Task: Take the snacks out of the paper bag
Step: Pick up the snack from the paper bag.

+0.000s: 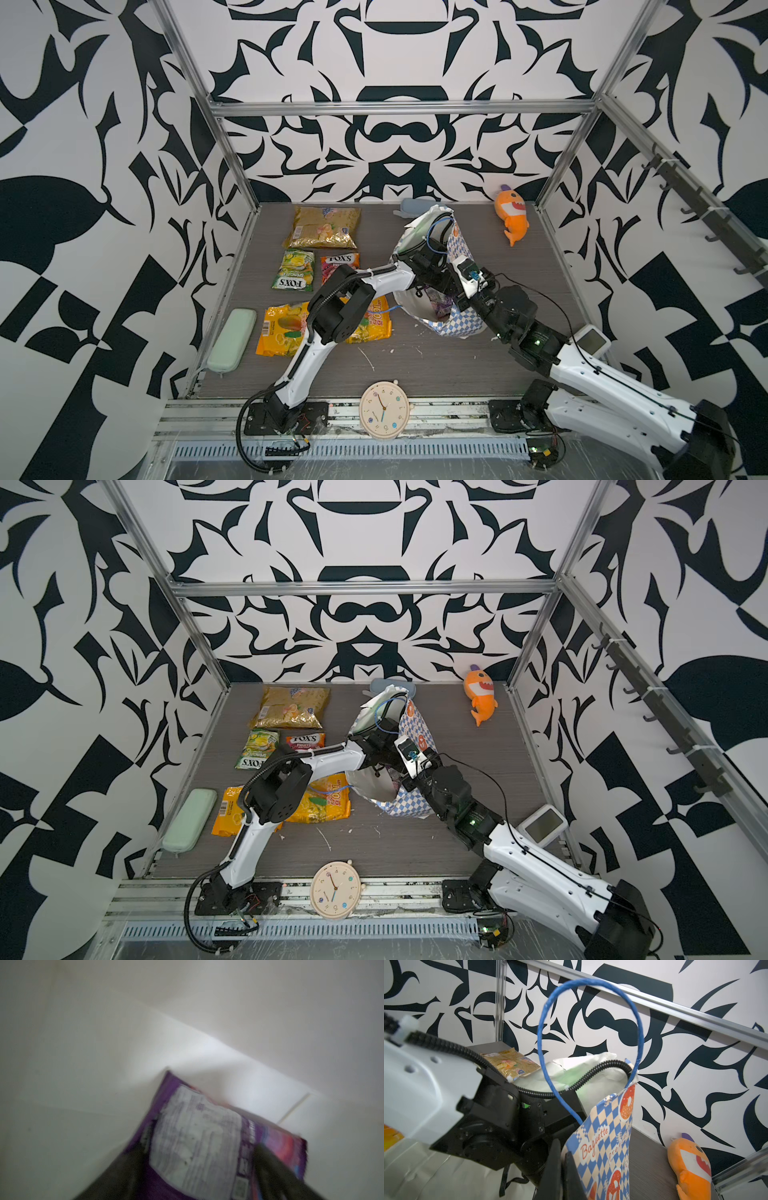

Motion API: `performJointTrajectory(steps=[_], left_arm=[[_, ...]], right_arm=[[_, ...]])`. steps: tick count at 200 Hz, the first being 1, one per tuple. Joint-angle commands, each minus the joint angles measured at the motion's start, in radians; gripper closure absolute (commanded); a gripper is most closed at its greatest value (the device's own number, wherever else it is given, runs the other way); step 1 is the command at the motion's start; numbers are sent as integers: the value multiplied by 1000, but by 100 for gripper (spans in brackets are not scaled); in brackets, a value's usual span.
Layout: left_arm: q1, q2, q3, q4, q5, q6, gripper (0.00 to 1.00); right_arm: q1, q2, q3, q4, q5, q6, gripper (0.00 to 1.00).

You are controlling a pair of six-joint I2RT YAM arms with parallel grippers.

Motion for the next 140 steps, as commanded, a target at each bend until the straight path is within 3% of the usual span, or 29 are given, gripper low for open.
performJointTrajectory(steps=[1, 97, 116, 140], left_arm=[[-12, 48, 11, -72, 33, -11, 27], [0, -66, -91, -19, 0, 5, 92], [12, -117, -102, -7, 11, -7, 100], [15, -195, -116, 4, -9, 4, 100]], right_arm=[[-6, -21, -13, 88, 20, 9, 100], [-55, -83, -44, 93, 58, 17, 100], [-73, -99, -45, 78, 69, 22, 100], [-86, -117, -50, 73, 98, 28, 100]])
